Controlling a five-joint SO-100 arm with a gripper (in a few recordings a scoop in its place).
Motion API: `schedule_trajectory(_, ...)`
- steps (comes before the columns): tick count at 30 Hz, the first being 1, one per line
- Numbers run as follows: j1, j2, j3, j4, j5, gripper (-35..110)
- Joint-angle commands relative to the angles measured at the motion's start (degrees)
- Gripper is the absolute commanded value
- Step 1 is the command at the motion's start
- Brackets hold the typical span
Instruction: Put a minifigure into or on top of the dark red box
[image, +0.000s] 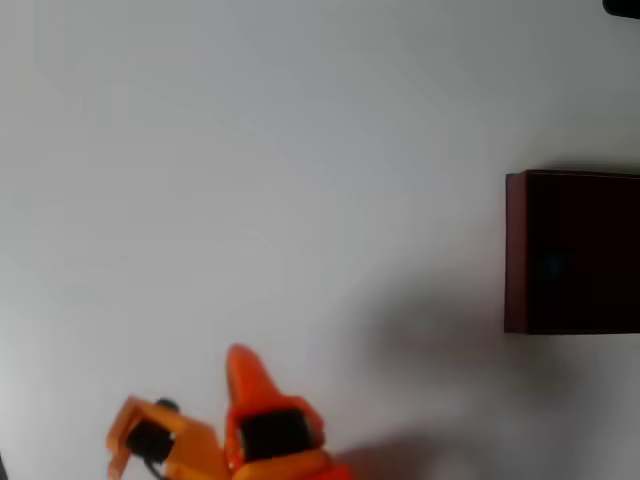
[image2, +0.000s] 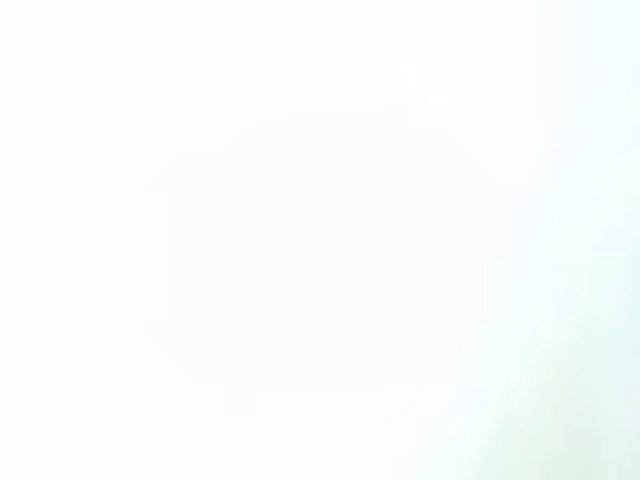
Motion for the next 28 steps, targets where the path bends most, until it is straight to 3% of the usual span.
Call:
schedule_trajectory(1,-9.3,14.7,12.6,-1.4,-4.9,0)
schedule_trajectory(10,-21.7,17.4,25.5,-2.2,-22.0,0)
schedule_trajectory(16,-19.9,17.5,33.4,-5.7,-19.2,0)
schedule_trajectory(28,-20.8,17.5,32.3,-1.8,-19.4,0)
